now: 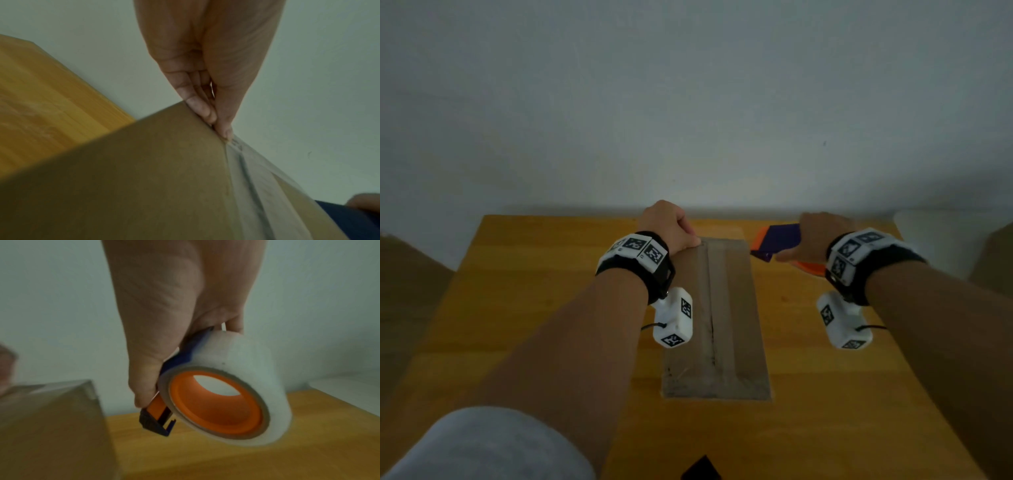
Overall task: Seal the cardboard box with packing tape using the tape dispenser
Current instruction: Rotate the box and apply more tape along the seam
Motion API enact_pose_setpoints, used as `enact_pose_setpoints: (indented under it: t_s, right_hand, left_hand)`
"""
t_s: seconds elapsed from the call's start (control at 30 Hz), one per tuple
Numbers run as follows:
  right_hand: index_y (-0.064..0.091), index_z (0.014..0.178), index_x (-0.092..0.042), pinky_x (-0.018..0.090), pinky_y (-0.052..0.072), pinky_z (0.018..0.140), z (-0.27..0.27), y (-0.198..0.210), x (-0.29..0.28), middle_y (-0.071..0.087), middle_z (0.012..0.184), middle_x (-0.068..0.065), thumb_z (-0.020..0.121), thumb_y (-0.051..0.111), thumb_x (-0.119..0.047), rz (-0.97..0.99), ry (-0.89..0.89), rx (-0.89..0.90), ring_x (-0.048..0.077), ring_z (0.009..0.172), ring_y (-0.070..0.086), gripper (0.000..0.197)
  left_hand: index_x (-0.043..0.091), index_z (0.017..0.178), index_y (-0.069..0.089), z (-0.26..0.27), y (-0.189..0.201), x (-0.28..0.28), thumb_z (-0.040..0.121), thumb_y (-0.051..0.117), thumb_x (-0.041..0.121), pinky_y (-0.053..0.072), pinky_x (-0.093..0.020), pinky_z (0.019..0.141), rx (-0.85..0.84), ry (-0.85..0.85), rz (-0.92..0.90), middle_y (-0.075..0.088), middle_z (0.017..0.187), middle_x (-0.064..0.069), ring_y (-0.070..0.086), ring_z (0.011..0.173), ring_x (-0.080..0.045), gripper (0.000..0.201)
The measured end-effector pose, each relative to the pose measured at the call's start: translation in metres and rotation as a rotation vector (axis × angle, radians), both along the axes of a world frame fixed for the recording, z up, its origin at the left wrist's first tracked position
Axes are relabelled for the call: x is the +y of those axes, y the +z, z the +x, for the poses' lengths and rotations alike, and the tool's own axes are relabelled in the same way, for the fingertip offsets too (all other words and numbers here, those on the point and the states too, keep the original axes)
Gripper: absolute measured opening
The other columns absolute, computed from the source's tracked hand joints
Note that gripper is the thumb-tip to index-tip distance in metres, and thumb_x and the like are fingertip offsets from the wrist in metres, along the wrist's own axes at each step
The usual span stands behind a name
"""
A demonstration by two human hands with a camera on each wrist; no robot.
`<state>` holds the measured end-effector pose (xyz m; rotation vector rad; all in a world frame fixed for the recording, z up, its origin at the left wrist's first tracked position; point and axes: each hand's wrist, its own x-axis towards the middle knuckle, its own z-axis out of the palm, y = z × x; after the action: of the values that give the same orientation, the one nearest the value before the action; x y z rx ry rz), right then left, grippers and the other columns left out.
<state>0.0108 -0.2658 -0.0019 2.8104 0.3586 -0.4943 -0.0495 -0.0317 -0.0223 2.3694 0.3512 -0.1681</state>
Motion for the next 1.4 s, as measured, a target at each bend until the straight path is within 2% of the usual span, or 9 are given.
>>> enact_pose_setpoints:
  t_s: [0.13,0.27,0.43,0.67,0.8,0.9,1.07,1.2,1.4]
  right_hand:
    - [0.049,0.114,-0.004,0.036,0.049,0.068,0.008,-0.024,-0.01,0.055,0.082,0.005,0.092,0.052,-0.042,0.075,-0.09,0.047,0.026,0.078,0.058,0.044]
    - [0.04,0.13,0.0,0.034,0.042,0.07,0.005,-0.052,-0.008,0.058,0.119,0.018,0.093,0.053,-0.013,0.139,-0.095,0.052,0.034,0.104,0.06,0.042]
    - [0.019,0.148,-0.001,0.031,0.041,0.067,-0.004,-0.075,-0.004,0.06,0.119,0.019,0.09,0.053,-0.008,0.2,-0.081,0.09,0.034,0.104,0.062,0.067]
    - [0.02,0.146,-0.004,0.033,0.044,0.066,-0.011,-0.092,-0.001,0.061,0.115,0.02,0.084,0.065,-0.008,0.215,-0.064,0.157,0.035,0.1,0.063,0.077]
    - [0.046,0.133,-0.007,0.036,0.051,0.078,-0.01,-0.076,0.002,0.063,0.119,0.017,0.09,0.052,-0.01,0.209,-0.042,0.155,0.033,0.104,0.063,0.043]
    - [0.065,0.115,-0.011,0.037,0.051,0.09,-0.004,-0.052,0.003,0.066,0.119,0.013,0.093,0.046,-0.013,0.385,-0.091,0.045,0.031,0.108,0.062,0.029]
    - [0.074,0.097,-0.014,0.031,0.049,0.085,0.002,-0.002,0.017,0.073,0.102,0.007,0.085,0.054,-0.009,0.66,0.027,-0.143,0.027,0.099,0.066,0.024]
    - [0.076,0.1,-0.019,0.029,0.049,0.087,-0.006,0.016,0.04,0.074,0.106,0.001,0.087,0.056,-0.018,0.599,0.22,-0.091,0.021,0.101,0.066,0.023]
    - [0.066,0.121,-0.019,0.034,0.044,0.098,-0.02,0.004,0.067,0.064,0.126,0.004,0.089,0.059,-0.024,0.457,0.314,0.067,0.024,0.117,0.057,0.033]
  left_hand:
    - [0.022,0.055,0.064,0.001,-0.003,0.003,0.071,0.082,0.02,0.059,-0.032,0.073,-0.004,0.008,-0.032,0.064,0.06,0.008,0.062,0.06,-0.009,0.024]
    - [0.018,0.059,0.068,0.002,-0.003,0.005,0.071,0.082,0.02,0.058,-0.027,0.065,0.001,0.001,-0.063,0.068,0.062,0.002,0.062,0.054,-0.008,0.019]
    - [0.015,0.063,0.07,0.004,-0.005,0.006,0.069,0.084,0.02,0.059,-0.027,0.063,0.016,-0.006,-0.092,0.072,0.068,-0.003,0.066,0.058,-0.014,0.016]
    - [0.016,0.061,0.07,0.004,-0.005,0.006,0.069,0.084,0.019,0.058,-0.025,0.061,0.009,-0.009,-0.113,0.073,0.066,-0.003,0.065,0.056,-0.013,0.016]
    - [0.014,0.063,0.071,0.004,-0.004,0.005,0.07,0.083,0.017,0.052,-0.021,0.055,0.014,0.0,-0.121,0.07,0.061,-0.001,0.062,0.051,-0.009,0.014]
    - [0.013,0.066,0.072,0.004,0.001,0.004,0.071,0.082,0.017,0.05,-0.019,0.055,0.036,-0.012,-0.105,0.068,0.061,0.002,0.061,0.052,-0.008,0.012]
    - [0.017,0.071,0.073,0.008,0.013,0.006,0.077,0.076,0.025,0.044,-0.019,0.061,0.002,-0.036,-0.006,0.065,0.065,0.008,0.057,0.06,-0.006,0.011]
    - [0.017,0.08,0.078,0.007,0.014,0.002,0.077,0.075,0.021,0.046,-0.021,0.074,-0.011,-0.088,0.11,0.075,0.086,0.001,0.066,0.082,-0.012,0.005]
    - [0.018,0.085,0.079,0.005,0.009,-0.005,0.078,0.074,0.021,0.047,-0.021,0.075,-0.037,-0.125,0.147,0.076,0.092,-0.001,0.067,0.089,-0.015,0.009]
